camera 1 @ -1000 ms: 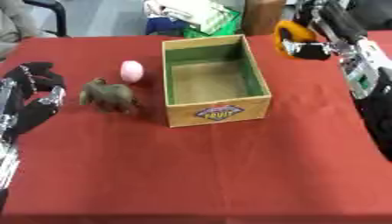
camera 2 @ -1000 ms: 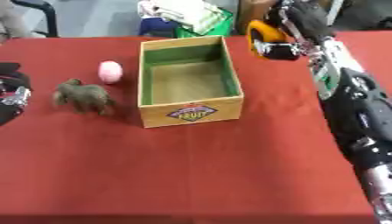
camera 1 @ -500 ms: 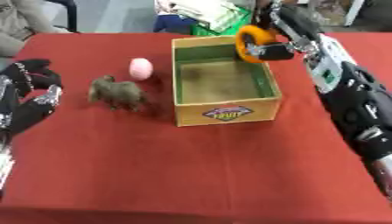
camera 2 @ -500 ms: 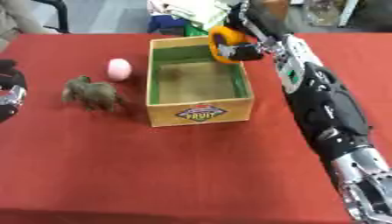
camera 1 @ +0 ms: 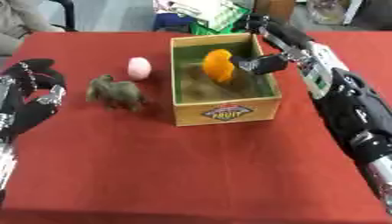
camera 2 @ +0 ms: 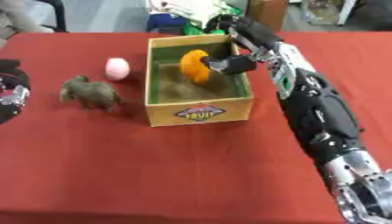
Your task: Pick up objects on the table and place them in the box.
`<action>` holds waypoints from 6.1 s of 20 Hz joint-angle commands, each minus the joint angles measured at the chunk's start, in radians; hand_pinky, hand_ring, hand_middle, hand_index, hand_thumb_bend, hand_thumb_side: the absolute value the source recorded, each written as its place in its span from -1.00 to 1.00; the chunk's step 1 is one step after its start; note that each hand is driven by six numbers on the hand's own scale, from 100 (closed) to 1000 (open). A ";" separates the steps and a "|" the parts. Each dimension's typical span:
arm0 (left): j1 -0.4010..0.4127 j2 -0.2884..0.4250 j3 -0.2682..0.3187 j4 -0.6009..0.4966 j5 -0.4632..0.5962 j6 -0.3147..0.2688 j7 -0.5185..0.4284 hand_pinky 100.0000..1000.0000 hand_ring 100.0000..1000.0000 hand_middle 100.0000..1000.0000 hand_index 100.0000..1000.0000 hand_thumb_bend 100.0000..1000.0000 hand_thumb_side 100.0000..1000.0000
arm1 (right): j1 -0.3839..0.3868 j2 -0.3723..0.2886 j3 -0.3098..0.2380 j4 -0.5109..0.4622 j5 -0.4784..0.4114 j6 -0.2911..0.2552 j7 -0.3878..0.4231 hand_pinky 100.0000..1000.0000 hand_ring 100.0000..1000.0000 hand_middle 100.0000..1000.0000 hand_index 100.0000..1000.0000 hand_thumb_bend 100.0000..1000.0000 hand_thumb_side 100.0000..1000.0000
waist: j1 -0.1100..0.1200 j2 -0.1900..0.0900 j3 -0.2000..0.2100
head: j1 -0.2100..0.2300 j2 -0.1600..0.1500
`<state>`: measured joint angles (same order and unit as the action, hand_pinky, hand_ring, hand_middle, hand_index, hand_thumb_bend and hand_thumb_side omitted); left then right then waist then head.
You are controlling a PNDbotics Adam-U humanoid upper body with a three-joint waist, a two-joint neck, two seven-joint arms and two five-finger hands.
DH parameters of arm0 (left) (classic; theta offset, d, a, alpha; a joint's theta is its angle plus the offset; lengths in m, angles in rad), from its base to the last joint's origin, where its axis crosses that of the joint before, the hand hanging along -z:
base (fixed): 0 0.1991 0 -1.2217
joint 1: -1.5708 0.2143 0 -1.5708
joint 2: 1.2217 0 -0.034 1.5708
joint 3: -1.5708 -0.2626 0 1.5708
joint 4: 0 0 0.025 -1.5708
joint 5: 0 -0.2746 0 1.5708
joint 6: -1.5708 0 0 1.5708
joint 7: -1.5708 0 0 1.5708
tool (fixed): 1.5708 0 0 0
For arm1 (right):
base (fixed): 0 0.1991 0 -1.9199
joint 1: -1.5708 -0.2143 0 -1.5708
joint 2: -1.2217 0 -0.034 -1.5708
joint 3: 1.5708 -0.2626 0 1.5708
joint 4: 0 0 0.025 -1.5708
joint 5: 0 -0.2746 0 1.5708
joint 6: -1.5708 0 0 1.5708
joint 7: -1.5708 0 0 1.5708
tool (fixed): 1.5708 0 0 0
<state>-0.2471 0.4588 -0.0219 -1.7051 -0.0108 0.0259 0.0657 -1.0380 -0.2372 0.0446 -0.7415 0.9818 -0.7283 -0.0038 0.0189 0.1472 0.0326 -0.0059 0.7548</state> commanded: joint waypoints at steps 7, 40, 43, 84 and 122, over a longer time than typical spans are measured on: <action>-0.078 0.185 -0.010 0.078 -0.040 -0.007 -0.022 0.33 0.12 0.10 0.47 -0.80 -0.76 | 0.039 -0.087 0.061 -0.186 -0.153 -0.038 0.023 0.25 0.57 0.45 0.60 -0.80 -0.14 | -0.003 -0.019 -0.047 | 0.029 -0.002; -0.471 0.104 -0.204 0.732 -0.770 -0.244 -0.245 0.19 -0.19 -0.29 0.12 -0.85 -0.72 | 0.108 -0.154 0.114 -0.438 -0.570 0.063 0.260 0.23 0.56 0.42 0.59 -0.93 -0.27 | -0.013 -0.030 -0.152 | 0.074 0.015; -0.475 0.100 -0.187 0.747 -0.798 -0.261 -0.176 0.05 -0.50 -0.65 -0.18 -1.00 -0.74 | 0.111 -0.156 0.112 -0.439 -0.572 0.067 0.264 0.23 0.56 0.42 0.59 -0.95 -0.28 | -0.010 -0.032 -0.153 | 0.073 0.015; -0.481 0.157 -0.143 0.736 -0.835 -0.162 -0.503 0.16 -0.07 -0.10 0.27 -0.24 -0.54 | 0.147 -0.153 0.123 -0.423 -0.545 0.040 0.298 0.24 0.57 0.41 0.58 -1.00 -0.24 | -0.001 -0.041 -0.162 | 0.066 0.015; -0.681 -0.041 -0.263 0.656 -0.634 -0.343 -0.495 0.50 0.46 0.52 0.68 0.18 -0.46 | 0.128 -0.015 0.203 -0.375 -0.520 -0.074 0.436 0.24 0.57 0.39 0.57 -0.68 -0.05 | 0.011 -0.039 -0.247 | 0.116 0.015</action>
<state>-0.9112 0.3956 -0.2977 -1.0326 -0.6609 -0.3152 -0.4155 -0.8889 -0.2413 0.2532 -1.1094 0.4604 -0.7640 0.3920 0.0323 0.1262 -0.2151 0.1116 0.7653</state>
